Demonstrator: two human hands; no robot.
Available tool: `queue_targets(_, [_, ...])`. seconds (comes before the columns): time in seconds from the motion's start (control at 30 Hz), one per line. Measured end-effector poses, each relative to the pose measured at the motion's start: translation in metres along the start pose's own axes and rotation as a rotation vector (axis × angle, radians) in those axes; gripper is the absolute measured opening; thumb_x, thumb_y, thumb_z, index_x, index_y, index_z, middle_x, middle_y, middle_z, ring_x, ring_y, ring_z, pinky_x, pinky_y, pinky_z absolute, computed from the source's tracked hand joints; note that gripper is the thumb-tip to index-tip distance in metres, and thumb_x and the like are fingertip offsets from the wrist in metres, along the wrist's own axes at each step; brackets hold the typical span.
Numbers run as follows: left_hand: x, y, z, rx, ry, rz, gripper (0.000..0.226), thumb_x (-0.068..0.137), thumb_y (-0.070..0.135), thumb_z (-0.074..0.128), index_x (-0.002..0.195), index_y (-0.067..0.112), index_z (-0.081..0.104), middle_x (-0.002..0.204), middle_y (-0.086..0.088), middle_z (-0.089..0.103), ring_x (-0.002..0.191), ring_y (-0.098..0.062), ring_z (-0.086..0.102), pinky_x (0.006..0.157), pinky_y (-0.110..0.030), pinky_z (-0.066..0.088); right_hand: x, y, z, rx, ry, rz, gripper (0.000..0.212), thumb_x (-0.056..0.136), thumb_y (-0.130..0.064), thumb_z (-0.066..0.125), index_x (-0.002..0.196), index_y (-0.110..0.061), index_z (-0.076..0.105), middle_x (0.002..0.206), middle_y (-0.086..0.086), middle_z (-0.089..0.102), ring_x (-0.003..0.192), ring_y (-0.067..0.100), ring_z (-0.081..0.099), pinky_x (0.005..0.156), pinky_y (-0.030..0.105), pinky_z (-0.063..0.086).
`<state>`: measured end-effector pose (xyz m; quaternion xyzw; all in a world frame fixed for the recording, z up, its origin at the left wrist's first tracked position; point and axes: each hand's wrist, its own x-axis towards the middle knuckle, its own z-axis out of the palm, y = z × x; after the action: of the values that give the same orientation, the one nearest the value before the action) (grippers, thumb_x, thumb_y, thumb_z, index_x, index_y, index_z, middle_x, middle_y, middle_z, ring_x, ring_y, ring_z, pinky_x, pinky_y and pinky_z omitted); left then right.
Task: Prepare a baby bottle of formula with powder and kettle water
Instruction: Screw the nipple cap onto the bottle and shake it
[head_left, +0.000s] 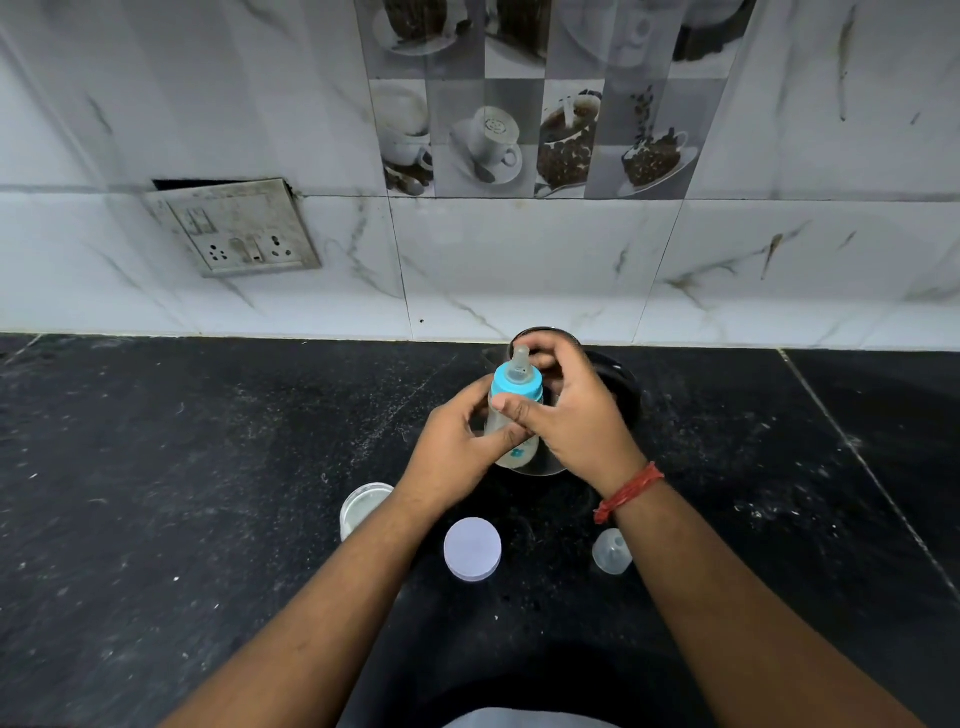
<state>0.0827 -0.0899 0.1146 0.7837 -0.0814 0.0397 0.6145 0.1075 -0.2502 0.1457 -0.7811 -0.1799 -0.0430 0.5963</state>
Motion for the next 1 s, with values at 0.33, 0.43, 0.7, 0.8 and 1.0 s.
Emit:
queue_targets(0.33, [-0.001, 0.004, -0.008, -0.033, -0.143, -0.019, 0.054, 0.082, 0.033, 0.082, 0.132, 0.027, 0.065, 0.125, 0.009, 0.073, 0.120, -0.012, 0.067, 0.109, -0.046, 0.051, 0.011, -0.004, -0.037, 0.235, -0.444, 0.093, 0.063, 0.086, -0.003, 0.072, 0.143, -0.011, 0.046, 0.135, 0.012, 0.065, 0.129, 0.026, 0.059, 0.108, 0.042, 0.048])
queue_targets(0.43, [-0.001, 0.005, -0.003, -0.021, -0.064, 0.001, 0.056, 0.082, 0.032, 0.082, 0.135, 0.024, 0.064, 0.124, 0.011, 0.073, 0.118, -0.010, 0.068, 0.108, -0.045, 0.052, 0.010, -0.002, -0.025, 0.169, -0.246, 0.060, 0.065, 0.079, -0.015, 0.082, 0.137, -0.022, 0.054, 0.127, 0.008, 0.069, 0.124, 0.023, 0.063, 0.108, 0.047, 0.048])
queue_targets(0.7, [-0.004, 0.011, -0.013, -0.062, -0.167, -0.006, 0.049, 0.085, 0.026, 0.083, 0.131, 0.026, 0.065, 0.124, 0.006, 0.073, 0.119, -0.014, 0.068, 0.107, -0.042, 0.052, 0.004, -0.004, -0.022, 0.186, -0.293, 0.054, 0.060, 0.079, -0.018, 0.081, 0.134, -0.024, 0.056, 0.136, 0.000, 0.063, 0.126, 0.016, 0.061, 0.107, 0.041, 0.050])
queue_targets(0.8, [-0.004, 0.019, -0.017, -0.067, -0.295, -0.024, 0.046, 0.083, 0.029, 0.081, 0.127, 0.030, 0.067, 0.123, 0.003, 0.073, 0.118, -0.020, 0.068, 0.106, -0.043, 0.053, 0.007, -0.008, -0.034, 0.120, -0.487, 0.051, 0.057, 0.080, -0.027, 0.078, 0.133, -0.016, 0.061, 0.151, -0.005, 0.048, 0.137, 0.009, 0.049, 0.109, 0.032, 0.046])
queue_targets(1.0, [-0.001, 0.025, -0.012, -0.087, -0.290, -0.009, 0.052, 0.082, 0.032, 0.085, 0.130, 0.024, 0.066, 0.125, 0.007, 0.072, 0.120, -0.014, 0.067, 0.106, -0.036, 0.052, 0.003, -0.008, -0.027, 0.323, -0.454, 0.061, 0.040, 0.084, -0.023, 0.071, 0.120, -0.007, 0.064, 0.146, 0.000, 0.056, 0.133, 0.023, 0.055, 0.108, 0.042, 0.049])
